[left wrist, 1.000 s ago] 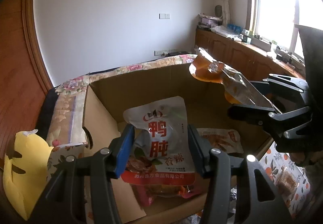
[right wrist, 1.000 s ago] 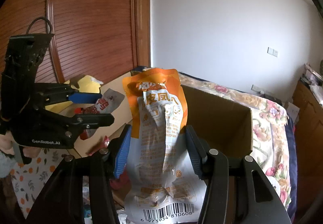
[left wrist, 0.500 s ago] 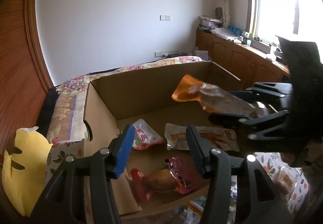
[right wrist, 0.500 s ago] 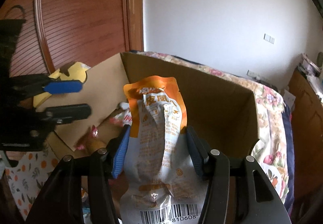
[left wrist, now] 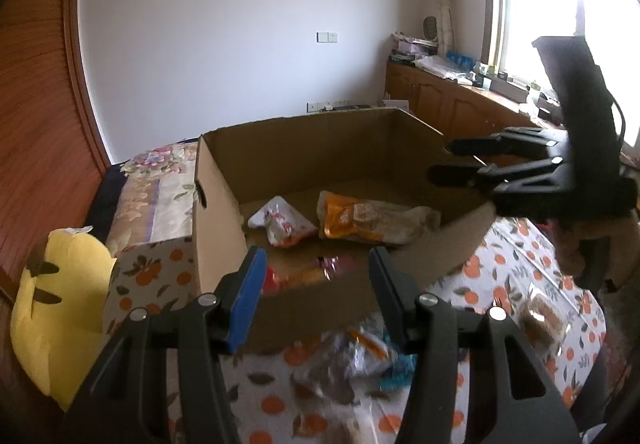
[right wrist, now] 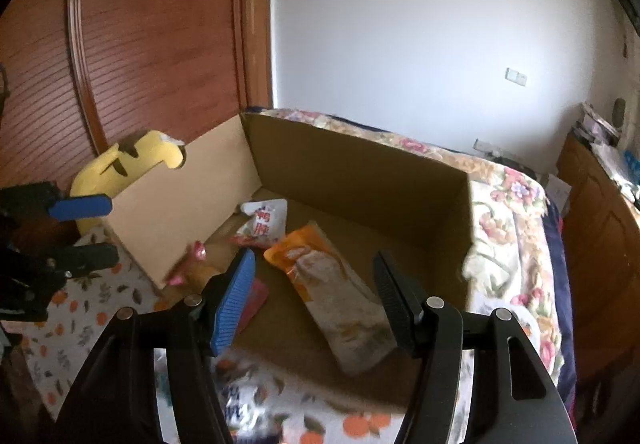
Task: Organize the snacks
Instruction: 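Move both tools back toward the remaining snacks and the granola bar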
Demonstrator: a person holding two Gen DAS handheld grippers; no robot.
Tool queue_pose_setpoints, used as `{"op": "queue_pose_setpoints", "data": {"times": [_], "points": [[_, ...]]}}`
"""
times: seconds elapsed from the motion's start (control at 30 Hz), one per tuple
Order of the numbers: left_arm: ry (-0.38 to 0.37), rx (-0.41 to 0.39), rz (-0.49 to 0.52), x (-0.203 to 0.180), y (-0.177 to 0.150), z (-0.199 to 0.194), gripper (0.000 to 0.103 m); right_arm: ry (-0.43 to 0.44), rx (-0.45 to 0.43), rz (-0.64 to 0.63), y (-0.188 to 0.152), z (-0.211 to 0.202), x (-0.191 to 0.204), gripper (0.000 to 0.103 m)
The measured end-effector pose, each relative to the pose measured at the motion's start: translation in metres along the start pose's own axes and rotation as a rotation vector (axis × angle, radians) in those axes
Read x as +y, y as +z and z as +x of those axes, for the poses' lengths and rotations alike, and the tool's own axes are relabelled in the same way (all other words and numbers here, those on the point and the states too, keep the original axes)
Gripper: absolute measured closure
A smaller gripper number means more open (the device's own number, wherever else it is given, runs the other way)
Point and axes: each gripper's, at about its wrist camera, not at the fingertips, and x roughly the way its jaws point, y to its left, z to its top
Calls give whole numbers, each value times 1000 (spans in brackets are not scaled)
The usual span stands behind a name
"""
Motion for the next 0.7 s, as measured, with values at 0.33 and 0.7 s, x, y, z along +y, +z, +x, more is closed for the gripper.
{"op": "queue_pose_setpoints", "data": {"times": [0.33, 0.7], "points": [[-20, 8, -7, -22, -37, -34, 49, -35, -45, 92, -51, -77, -5, 40], [-18, 58, -33, -32, -81, -39, 49, -84, -2, 176, -123, -104, -13, 29]]}}
